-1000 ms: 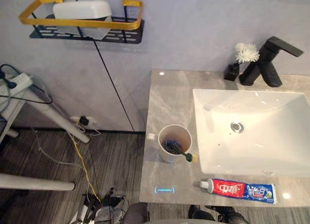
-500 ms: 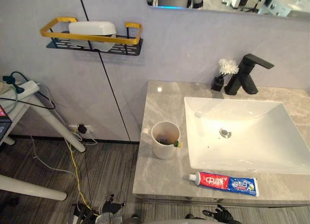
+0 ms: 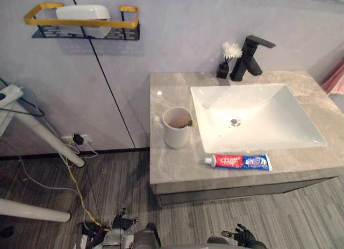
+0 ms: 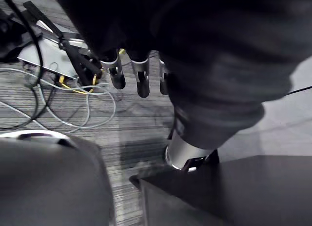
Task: Organize washtable
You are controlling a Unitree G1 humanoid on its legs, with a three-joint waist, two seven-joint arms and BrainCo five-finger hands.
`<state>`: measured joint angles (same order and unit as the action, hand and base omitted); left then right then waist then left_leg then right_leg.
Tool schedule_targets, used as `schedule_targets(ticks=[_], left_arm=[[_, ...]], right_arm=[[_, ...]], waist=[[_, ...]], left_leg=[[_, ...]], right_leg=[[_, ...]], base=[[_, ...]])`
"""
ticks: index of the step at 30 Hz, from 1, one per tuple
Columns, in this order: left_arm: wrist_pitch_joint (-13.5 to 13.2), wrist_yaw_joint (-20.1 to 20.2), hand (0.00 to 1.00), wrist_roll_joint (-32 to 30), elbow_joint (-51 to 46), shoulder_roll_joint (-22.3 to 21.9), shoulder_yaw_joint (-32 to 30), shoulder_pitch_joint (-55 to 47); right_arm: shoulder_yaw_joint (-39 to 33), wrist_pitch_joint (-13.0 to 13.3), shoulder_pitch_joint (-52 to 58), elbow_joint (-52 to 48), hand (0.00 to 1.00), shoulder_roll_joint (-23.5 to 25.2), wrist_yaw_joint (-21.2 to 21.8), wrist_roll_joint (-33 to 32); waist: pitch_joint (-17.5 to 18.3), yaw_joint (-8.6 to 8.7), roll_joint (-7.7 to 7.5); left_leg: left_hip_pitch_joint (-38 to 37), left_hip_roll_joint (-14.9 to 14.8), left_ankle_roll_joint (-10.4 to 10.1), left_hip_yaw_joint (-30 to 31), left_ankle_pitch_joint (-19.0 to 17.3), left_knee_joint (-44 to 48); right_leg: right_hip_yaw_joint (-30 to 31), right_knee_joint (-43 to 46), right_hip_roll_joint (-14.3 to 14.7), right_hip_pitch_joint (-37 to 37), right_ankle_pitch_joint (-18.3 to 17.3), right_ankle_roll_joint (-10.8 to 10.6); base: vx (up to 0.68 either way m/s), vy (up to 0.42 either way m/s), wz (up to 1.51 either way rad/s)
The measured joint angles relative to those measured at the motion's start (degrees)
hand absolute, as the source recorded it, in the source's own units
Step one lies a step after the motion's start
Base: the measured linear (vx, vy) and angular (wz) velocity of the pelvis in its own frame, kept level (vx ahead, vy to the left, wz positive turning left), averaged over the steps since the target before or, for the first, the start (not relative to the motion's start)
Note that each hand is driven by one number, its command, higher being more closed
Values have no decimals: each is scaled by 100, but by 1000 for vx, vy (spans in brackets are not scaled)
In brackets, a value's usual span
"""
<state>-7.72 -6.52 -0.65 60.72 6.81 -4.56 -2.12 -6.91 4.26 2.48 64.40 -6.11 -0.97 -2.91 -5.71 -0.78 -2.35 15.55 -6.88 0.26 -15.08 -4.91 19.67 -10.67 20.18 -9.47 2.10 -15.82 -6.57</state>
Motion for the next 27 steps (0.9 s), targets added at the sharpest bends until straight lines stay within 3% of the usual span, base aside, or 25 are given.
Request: schedule_targets(ticks=[1,2,5,6,7,8,10,11,12,14,15,16,27], left_arm=[[-5,-1,0,0,-42,-24,0,-2],[-13,-3,0,3,-42,-122,7,40],[-27,-5,0,30,-42,-246,53,10],[-42,-13,0,56,-43,-232,48,-35],[-41,-12,0,119,-39,-197,-2,-57],[-42,-10,0,134,-46,-165,-40,-59],[-142,-11,0,232,-64,-160,-279,-50],[-144,-13,0,231,-56,-179,-329,-71],[-144,-13,0,231,-42,-210,-440,-137],[-106,-8,0,228,120,-242,-527,-214],[-85,-6,0,226,183,-248,-565,-228],[6,-5,0,224,300,-181,-857,-578],[4,8,0,213,303,-169,-821,-591]], right_arm=[[4,16,-49,1,0,-8,-10,-4],[24,50,-192,-1,0,-57,-15,-51],[136,85,-203,0,0,-112,-20,-95],[156,94,-226,-5,0,-131,-14,-92],[147,123,-233,-35,0,-122,-21,-87],[115,146,-236,-39,0,-101,-22,-85],[93,167,-223,-47,0,-171,-27,-83],[89,169,-197,-47,0,-218,-26,-85],[75,168,-172,-47,0,-286,-25,-84],[-62,167,-62,-47,0,-314,-12,-85],[-138,164,-34,-44,0,-330,-10,-85],[-555,151,346,168,0,17,2,-107],[-555,145,372,170,0,34,-9,-94]], waist=[[-1,-33,33],[-111,-21,240],[-235,-48,526],[-263,-69,498],[-258,-82,526],[-292,-88,416],[-394,-97,240],[-394,-90,238],[-366,-90,288],[-289,-103,449],[-253,-98,508],[63,0,157],[67,-3,150]], left_leg=[[72,1,-17,-5,115,-121],[183,-48,-34,122,405,-367],[-44,-99,-251,445,1313,-1445],[-117,-168,-357,488,1457,-1716],[-170,-257,-568,406,1247,-1896],[-117,-248,-647,355,1182,-1789],[46,-250,-350,473,904,-354],[6,-242,-352,547,692,6],[-161,-226,-410,677,204,373],[-659,-214,-502,686,-107,-295],[-777,-195,-493,640,-119,-585],[-1917,573,-165,702,607,-2484],[-2048,605,-132,831,629,-2481]], right_leg=[[-37,-258,45,-28,-7,17],[-180,-656,205,-95,139,152],[-585,-1183,565,-267,569,354],[-671,-1187,663,-256,621,432],[-880,-1226,714,-263,681,532],[-956,-1268,644,-243,705,578],[-1075,-1207,426,-158,762,644],[-1080,-1216,386,-150,789,628],[-1049,-1260,333,-128,840,616],[-994,-1399,361,-77,1011,495],[-995,-1455,374,-79,1066,450],[-1096,-2118,36,-699,1463,104],[-1167,-2029,1,-860,1463,104]], base=[[-279,-157,8],[-311,-160,32],[-280,-139,54],[-283,-153,51],[-245,-102,47],[-236,-96,57],[-202,-46,44],[-159,55,18],[-114,121,-1],[-87,188,-7],[-43,117,-1],[-16,42,1],[-3,1,6]])
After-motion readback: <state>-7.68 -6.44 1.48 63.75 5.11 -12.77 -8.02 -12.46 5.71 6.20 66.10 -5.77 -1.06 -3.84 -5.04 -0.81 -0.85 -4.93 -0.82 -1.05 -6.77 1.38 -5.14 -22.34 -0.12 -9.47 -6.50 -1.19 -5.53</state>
